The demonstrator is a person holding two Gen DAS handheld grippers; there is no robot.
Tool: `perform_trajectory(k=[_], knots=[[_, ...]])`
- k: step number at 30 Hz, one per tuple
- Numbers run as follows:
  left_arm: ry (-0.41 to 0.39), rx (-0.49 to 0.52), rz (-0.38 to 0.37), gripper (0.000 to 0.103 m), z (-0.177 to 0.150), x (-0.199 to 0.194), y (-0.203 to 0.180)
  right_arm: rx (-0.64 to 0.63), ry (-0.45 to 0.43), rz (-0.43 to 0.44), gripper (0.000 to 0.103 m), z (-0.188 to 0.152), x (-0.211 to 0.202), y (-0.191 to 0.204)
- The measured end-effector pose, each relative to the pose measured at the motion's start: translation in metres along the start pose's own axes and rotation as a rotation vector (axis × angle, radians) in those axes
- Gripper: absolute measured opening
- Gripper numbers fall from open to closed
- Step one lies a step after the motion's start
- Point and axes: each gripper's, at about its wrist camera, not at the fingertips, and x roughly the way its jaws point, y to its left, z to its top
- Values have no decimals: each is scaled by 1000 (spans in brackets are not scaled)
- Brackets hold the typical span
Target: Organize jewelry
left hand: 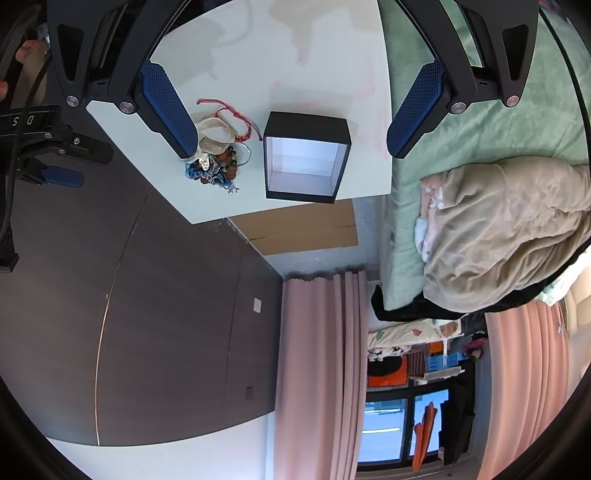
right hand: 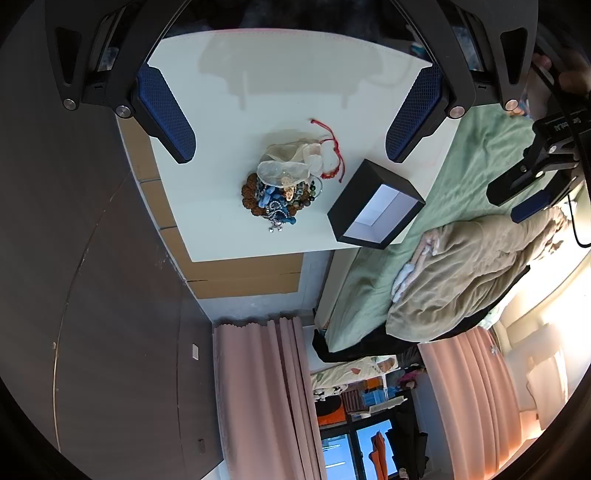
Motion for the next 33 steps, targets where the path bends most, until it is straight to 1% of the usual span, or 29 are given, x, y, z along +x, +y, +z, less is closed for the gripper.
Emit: perform_trajectory(k=[16, 33], knots=[[0, 7, 6, 102, 3, 2, -6, -3, -11, -6, 103, 1, -3, -2], [-1, 1, -9, 102, 3, 2, -5, -3, -15, -11, 103, 0, -2, -3]])
